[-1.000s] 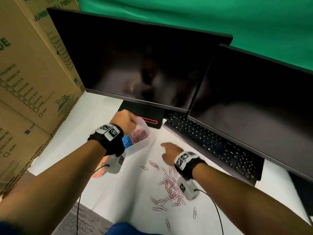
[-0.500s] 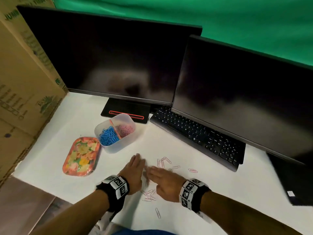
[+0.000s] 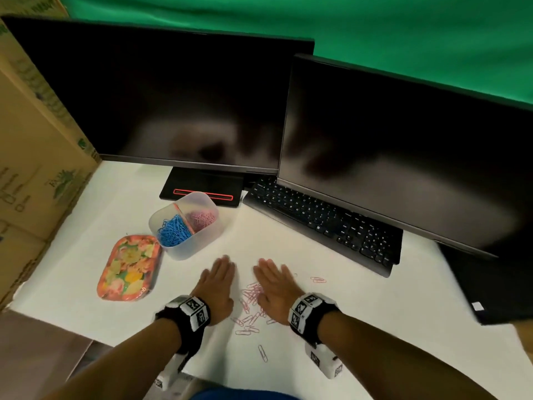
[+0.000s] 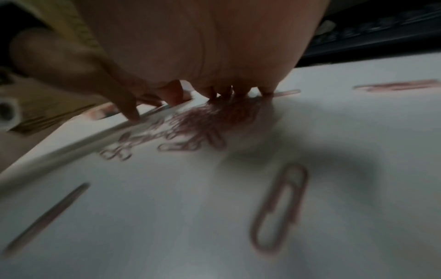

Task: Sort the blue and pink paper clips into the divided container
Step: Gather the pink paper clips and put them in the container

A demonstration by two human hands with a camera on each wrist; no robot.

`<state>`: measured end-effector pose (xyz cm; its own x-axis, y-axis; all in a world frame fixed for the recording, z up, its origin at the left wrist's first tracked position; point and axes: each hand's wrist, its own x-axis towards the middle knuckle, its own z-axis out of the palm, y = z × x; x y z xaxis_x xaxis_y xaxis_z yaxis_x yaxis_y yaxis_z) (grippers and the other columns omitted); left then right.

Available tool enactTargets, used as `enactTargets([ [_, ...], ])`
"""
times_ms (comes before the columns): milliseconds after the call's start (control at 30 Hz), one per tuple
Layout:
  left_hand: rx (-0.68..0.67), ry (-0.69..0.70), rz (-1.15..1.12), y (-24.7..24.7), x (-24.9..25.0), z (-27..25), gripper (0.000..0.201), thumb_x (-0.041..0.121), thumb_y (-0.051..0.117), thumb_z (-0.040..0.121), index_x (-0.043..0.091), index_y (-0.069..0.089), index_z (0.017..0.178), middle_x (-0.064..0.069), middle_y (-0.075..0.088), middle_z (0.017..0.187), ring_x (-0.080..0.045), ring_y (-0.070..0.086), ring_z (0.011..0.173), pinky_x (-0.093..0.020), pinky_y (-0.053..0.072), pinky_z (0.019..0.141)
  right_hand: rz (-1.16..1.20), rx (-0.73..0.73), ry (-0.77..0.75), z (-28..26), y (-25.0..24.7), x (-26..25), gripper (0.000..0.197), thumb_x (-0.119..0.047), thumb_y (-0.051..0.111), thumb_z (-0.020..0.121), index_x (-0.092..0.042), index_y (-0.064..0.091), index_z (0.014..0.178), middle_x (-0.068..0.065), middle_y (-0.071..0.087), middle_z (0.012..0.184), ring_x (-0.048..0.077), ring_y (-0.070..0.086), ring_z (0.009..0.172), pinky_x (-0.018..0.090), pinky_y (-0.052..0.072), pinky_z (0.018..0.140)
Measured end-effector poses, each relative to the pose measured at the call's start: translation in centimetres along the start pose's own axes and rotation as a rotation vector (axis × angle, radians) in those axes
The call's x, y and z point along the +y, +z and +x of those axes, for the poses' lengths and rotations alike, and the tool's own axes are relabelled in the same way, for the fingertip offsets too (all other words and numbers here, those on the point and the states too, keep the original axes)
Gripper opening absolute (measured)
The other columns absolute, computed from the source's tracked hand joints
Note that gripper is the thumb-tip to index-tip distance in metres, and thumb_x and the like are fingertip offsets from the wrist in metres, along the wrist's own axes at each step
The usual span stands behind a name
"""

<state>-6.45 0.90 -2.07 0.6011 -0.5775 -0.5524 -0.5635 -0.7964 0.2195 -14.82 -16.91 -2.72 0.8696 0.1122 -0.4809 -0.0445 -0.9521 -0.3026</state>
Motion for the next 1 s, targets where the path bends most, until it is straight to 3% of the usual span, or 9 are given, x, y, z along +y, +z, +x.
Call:
enactTargets([
  [133, -0.088, 0.284, 0.030, 1.4, 1.1, -1.5, 0.088, 0.018, 0.047, 0.085, 0.014, -0.009, 0.151, -0.006, -0.018, 0.159, -0.020, -0.015, 0.148, -0.030, -0.007, 0.118, 0.040, -0.002, -0.162, -2.6, 2.0, 0.4, 0.077, -0.044, 0.015, 0.085, -0.011, 0.003, 0.153, 0.004, -0.008, 0.161, 0.018, -0.010, 0.149, 0.035, -0.006, 0.122],
  [200, -0.083, 0.345, -0.010, 1.5, 0.7, -2.4, 0.088, 0.017, 0.050, 0.084, 0.022, -0.005, 0.153, 0.000, -0.009, 0.161, -0.015, -0.004, 0.149, -0.025, 0.003, 0.120, 0.103, 0.113, -0.141, -4.4, 1.7, 2.0, 0.074, -0.043, 0.017, 0.087, -0.014, 0.004, 0.153, -0.002, -0.009, 0.160, 0.014, -0.011, 0.148, 0.030, -0.005, 0.121],
  [300, 0.067, 0.283, -0.028, 0.7, 0.1, -3.6, 0.092, 0.046, 0.060, 0.077, 0.030, 0.008, 0.151, 0.004, 0.016, 0.157, -0.018, 0.025, 0.141, -0.029, 0.030, 0.113, 0.149, 0.261, 0.156, -6.4, 1.4, 5.7, 0.070, -0.034, 0.031, 0.097, -0.018, -0.008, 0.153, -0.007, -0.019, 0.155, 0.013, -0.016, 0.146, 0.029, -0.005, 0.120],
  [400, 0.032, 0.089, -0.006, 0.0, 0.4, -4.8, 0.115, 0.076, 0.064, 0.054, 0.028, 0.013, 0.145, 0.003, 0.028, 0.139, -0.020, 0.040, 0.124, -0.038, 0.046, 0.096, 0.156, 0.196, 0.308, -7.2, 2.3, 7.6, 0.073, -0.033, 0.033, 0.098, -0.011, -0.011, 0.152, 0.003, -0.019, 0.159, 0.021, -0.016, 0.148, 0.035, -0.007, 0.119],
  [533, 0.006, 0.105, 0.052, 1.3, 2.9, -5.0, 0.128, 0.090, 0.057, 0.040, 0.030, 0.010, 0.144, 0.002, 0.023, 0.139, -0.024, 0.034, 0.124, -0.044, 0.045, 0.095, 0.160, 0.163, 0.201, -6.6, 3.4, 4.8, 0.074, -0.034, 0.032, 0.097, -0.011, -0.014, 0.151, 0.004, -0.028, 0.154, 0.021, -0.024, 0.145, 0.037, -0.009, 0.120],
  [700, 0.021, 0.108, 0.073, 2.7, 6.3, -3.2, 0.122, 0.082, 0.061, 0.050, 0.027, 0.008, 0.146, -0.003, 0.020, 0.142, -0.027, 0.032, 0.124, -0.045, 0.045, 0.095, 0.177, 0.111, 0.016, -5.2, 4.0, 0.9, 0.073, -0.029, 0.033, 0.095, -0.009, -0.008, 0.152, 0.003, -0.021, 0.157, 0.017, -0.021, 0.145, 0.037, -0.004, 0.122],
  [833, 0.117, 0.054, -0.065, 1.4, 5.7, -2.0, 0.096, 0.066, 0.065, 0.068, 0.026, 0.018, 0.143, -0.004, 0.030, 0.134, -0.024, 0.042, 0.118, -0.040, 0.049, 0.089, 0.390, 0.291, -0.007, -6.3, 2.9, 1.7, 0.065, -0.029, 0.049, 0.088, -0.018, 0.027, 0.149, -0.004, 0.027, 0.153, 0.010, 0.028, 0.139, 0.026, 0.029, 0.114],
  [900, 0.128, 0.018, -0.104, 0.4, 4.6, -1.8, 0.089, 0.063, 0.066, 0.072, 0.026, 0.022, 0.140, -0.004, 0.033, 0.134, -0.025, 0.045, 0.119, -0.040, 0.049, 0.091, 0.350, 0.404, 0.014, -7.5, 2.7, 2.9, 0.044, -0.039, 0.049, 0.084, -0.022, 0.053, 0.125, -0.004, 0.051, 0.124, 0.010, 0.048, 0.115, 0.024, 0.043, 0.098],
  [1000, 0.046, -0.001, -0.158, -0.1, 2.3, -2.4, 0.092, 0.066, 0.070, 0.064, 0.026, 0.027, 0.133, -0.002, 0.043, 0.128, -0.025, 0.056, 0.111, -0.037, 0.049, 0.088, 0.297, 0.228, 0.018, -9.7, 3.3, 3.7, 0.037, -0.050, 0.041, 0.080, -0.021, 0.062, 0.090, -0.004, 0.057, 0.098, 0.014, 0.057, 0.095, 0.025, 0.048, 0.084],
])
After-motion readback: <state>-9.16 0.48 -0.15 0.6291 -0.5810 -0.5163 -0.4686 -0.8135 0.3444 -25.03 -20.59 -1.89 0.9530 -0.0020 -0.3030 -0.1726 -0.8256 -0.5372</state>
